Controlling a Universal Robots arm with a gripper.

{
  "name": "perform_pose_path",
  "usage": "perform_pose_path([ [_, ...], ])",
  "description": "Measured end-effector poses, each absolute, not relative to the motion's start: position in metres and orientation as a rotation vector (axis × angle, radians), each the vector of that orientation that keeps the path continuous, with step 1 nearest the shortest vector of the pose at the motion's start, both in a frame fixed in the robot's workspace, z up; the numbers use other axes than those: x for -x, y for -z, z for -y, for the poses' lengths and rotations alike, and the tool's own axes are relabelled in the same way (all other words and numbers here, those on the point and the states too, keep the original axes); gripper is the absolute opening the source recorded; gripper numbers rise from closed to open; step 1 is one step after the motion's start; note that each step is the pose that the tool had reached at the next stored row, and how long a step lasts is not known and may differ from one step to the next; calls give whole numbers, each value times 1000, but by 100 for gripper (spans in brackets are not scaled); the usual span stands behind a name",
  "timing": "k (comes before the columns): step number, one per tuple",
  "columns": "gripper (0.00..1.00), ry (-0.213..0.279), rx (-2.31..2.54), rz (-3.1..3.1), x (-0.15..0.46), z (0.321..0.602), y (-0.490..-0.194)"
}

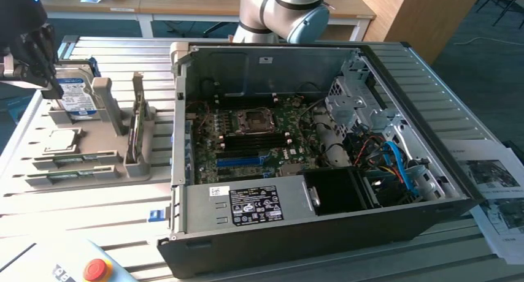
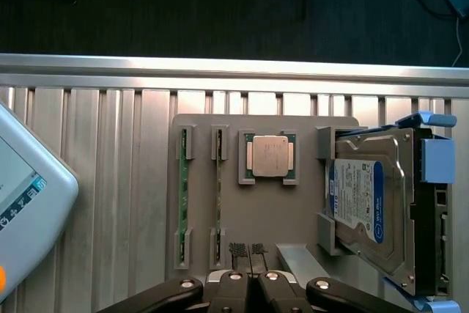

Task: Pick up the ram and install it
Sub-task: 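Pick up the ram and move it above insertion slot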

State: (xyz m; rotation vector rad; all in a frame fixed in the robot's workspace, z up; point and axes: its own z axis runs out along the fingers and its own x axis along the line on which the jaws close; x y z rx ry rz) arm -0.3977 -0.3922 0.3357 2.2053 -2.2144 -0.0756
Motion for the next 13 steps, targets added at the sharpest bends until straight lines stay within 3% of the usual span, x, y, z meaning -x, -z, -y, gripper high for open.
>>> perform_pose_path([
  [7,10,76,-2205,2215,398,392,-336],
  [13,24,76,-2205,2214,398,392,-336],
])
